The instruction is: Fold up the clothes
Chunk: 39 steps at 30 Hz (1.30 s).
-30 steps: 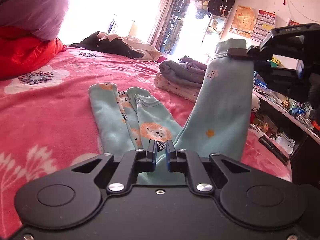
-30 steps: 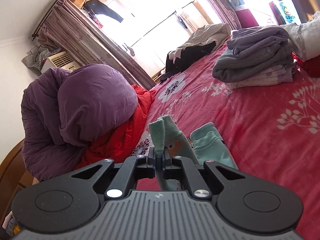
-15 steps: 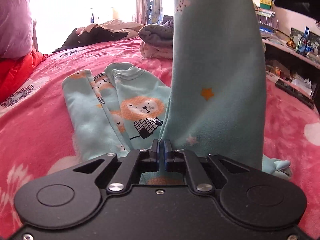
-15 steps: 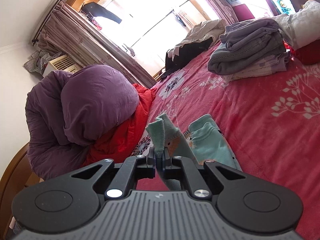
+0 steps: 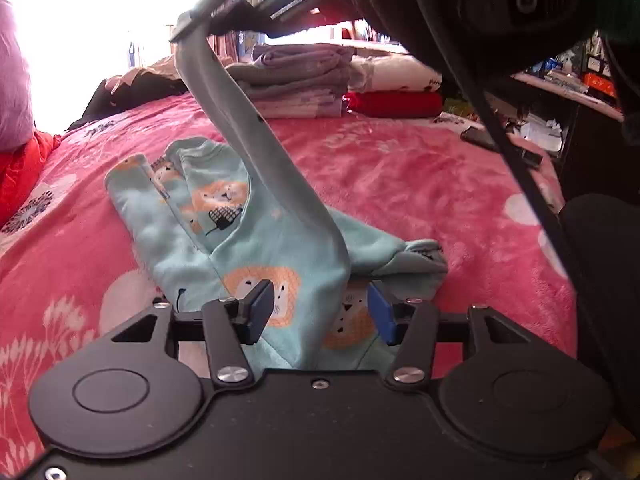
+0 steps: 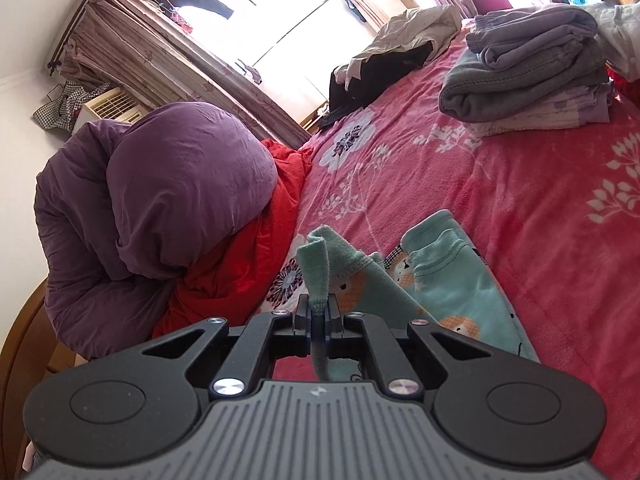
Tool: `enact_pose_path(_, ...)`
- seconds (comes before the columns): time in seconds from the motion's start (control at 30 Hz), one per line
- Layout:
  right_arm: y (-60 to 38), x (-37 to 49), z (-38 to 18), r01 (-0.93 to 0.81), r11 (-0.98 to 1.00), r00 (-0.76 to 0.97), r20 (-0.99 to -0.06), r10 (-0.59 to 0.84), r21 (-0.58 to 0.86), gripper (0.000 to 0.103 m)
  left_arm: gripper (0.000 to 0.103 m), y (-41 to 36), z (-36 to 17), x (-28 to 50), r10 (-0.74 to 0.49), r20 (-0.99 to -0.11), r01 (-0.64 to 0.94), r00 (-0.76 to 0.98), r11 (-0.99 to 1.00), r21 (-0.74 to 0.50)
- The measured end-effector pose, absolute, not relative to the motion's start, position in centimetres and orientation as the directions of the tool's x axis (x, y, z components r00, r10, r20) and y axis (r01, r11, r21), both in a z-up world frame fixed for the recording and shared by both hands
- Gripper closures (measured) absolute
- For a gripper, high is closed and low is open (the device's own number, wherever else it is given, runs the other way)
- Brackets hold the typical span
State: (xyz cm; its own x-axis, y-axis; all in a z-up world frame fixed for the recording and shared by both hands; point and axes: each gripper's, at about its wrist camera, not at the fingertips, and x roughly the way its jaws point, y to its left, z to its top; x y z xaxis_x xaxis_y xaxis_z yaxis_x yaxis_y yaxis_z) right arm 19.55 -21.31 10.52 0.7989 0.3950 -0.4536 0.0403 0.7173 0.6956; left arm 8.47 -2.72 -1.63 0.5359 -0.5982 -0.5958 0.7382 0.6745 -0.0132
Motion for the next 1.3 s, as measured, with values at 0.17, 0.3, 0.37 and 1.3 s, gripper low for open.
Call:
enact_pose_path(0.17,-20.1,22.0,10.2,0.043,0.741,0.785,-0.482,0.39,0.67,0.095,0.086,-1.2,-3.5,10.2,-0.605,-0.641,0.706,0.471,0.695,-0.138)
enact_pose_path(0.3,-19.7,24.6,9.3,0.056,0.762,0.783,-0.502,0.367,0.645,0.095,0.088,0.7,-4.2,11.9,-0.672,-0.613,0.638,0.414,0.695,-0.331)
enact_pose_path(0.37,-19.4,26.0,8.5,0.065,0.77,0.775,-0.518,0.362,0.635,0.095,0.088,1.3,-4.4,12.5,-0.697,-0.603,0.609,0.389,0.685,-0.399)
enact_pose_path(1.3,-18.3,33.6,2.6,-0.124,0.91,0.597,-0.704,0.386,0.395,0.06,0.073,3.1,-4.3,14.1,-0.749,-0.567,0.442,0.343,0.662,-0.605)
